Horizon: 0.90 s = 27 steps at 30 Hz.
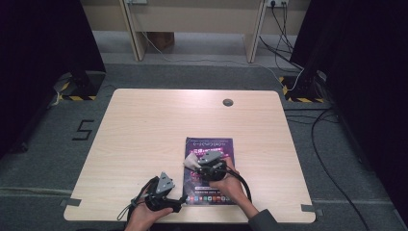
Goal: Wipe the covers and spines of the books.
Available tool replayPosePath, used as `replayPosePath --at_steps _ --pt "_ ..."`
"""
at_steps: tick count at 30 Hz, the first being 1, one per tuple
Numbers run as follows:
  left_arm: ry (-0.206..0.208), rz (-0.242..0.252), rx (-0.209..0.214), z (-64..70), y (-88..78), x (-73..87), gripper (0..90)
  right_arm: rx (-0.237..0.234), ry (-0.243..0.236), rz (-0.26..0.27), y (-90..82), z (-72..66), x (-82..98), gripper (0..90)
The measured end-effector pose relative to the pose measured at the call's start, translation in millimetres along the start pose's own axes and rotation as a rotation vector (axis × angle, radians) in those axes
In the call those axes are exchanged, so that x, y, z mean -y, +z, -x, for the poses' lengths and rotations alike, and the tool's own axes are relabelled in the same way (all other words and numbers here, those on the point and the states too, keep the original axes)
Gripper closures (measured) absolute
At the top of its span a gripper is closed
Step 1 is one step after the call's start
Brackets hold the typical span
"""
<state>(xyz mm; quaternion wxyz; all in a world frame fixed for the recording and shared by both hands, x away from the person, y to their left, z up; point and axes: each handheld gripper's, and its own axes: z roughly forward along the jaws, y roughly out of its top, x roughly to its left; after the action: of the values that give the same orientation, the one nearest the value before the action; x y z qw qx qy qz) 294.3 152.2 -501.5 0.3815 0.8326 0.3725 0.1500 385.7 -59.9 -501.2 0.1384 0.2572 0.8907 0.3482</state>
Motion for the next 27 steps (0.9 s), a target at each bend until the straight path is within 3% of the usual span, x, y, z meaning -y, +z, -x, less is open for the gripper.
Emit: replayPosePath --at_steps 5,7,9,12,13,14,15,16,21,27 --pt "-0.010 0.005 -0.004 -2.6 -2.0 0.8 18.6 -0.007 -0.003 -0.001 -3.3 -5.1 2.3 73.3" --pt "-0.004 0.000 0.000 -1.2 -1.9 0.7 18.6 0.011 0.007 0.003 -5.0 -3.6 2.5 74.9" --pt "-0.002 0.002 0.006 0.1 -1.0 0.4 18.6 0.006 0.039 0.035 -10.4 2.6 2.5 75.9" --pt "-0.009 0.000 0.004 -1.1 -0.5 0.1 18.7 0.045 0.073 0.076 -27.7 15.9 2.7 76.5" --pt "-0.014 -0.001 0.003 -1.7 -0.4 -0.2 18.7 0.069 0.083 0.087 -35.4 22.2 4.3 76.4" --pt "-0.017 0.001 -0.001 -2.2 -0.1 -0.3 18.8 0.141 0.116 0.095 -52.3 39.6 11.6 76.4" --pt "-0.017 0.001 -0.002 -2.6 0.4 -0.4 18.8 0.172 0.146 0.098 -60.4 50.9 18.2 76.4" --pt "-0.018 0.003 -0.001 -2.4 1.0 -0.6 18.8 0.172 0.146 0.098 -60.4 50.9 18.2 76.4" --pt "-0.013 -0.006 0.004 -1.2 4.1 -1.8 18.9 0.320 0.278 0.058 -93.9 98.4 59.8 76.4" --pt "-0.022 -0.004 0.004 -2.4 4.8 -2.7 19.2 0.424 0.382 0.000 -111.8 129.8 97.7 76.3"
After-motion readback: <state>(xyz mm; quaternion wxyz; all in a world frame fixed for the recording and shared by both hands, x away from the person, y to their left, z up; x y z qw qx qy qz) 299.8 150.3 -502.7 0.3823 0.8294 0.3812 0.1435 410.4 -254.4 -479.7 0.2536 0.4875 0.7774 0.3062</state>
